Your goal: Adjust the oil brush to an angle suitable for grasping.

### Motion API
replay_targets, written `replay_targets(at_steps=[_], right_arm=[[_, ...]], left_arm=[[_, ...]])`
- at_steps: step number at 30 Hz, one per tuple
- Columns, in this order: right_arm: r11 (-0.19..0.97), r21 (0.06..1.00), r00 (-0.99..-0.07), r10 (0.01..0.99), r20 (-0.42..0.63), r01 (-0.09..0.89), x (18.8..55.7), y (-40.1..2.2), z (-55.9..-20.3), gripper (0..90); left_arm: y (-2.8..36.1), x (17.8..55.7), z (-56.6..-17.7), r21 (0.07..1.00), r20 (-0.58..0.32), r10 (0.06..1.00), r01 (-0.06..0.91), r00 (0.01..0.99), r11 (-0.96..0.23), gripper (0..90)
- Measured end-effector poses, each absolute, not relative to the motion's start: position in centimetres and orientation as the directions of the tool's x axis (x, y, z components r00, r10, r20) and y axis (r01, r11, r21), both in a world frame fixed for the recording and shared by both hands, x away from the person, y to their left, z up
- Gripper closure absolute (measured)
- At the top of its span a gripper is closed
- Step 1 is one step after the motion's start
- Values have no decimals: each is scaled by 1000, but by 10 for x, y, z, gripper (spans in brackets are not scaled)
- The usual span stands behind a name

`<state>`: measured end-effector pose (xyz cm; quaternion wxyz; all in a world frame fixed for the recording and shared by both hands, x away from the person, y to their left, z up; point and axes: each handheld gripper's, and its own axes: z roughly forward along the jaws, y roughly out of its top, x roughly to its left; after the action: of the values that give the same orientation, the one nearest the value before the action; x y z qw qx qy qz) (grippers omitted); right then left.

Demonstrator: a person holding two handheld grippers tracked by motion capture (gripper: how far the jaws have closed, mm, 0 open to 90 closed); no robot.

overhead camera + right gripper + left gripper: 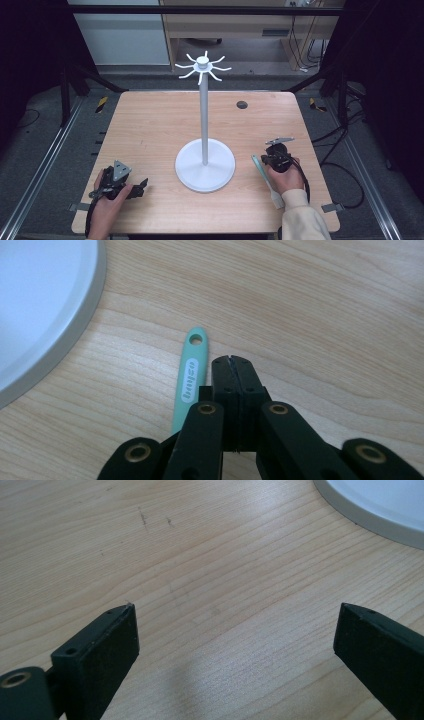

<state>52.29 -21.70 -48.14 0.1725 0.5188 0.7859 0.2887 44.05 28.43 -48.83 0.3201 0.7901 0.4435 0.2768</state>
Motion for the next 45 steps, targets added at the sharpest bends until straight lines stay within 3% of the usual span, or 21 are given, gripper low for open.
replay_targets(at_steps=[15, 32, 41, 45], right_arm=[[329, 612, -437, 899, 31, 719, 525, -209, -486, 900], [458, 595, -602, 796, 56, 660, 513, -183, -484, 900], [507, 590, -646, 763, 32, 628, 507, -176, -482, 900], [547, 579, -650, 759, -37, 605, 499, -179, -475, 892]], left_arm=[[284, 441, -489, 749, 155, 875, 523, 458, -406, 42], [284, 441, -489, 749, 153, 875, 523, 459, -406, 43], [284, 440, -489, 747, 153, 875, 525, 460, -407, 43], [285, 440, -489, 745, 154, 876, 529, 457, -407, 43]])
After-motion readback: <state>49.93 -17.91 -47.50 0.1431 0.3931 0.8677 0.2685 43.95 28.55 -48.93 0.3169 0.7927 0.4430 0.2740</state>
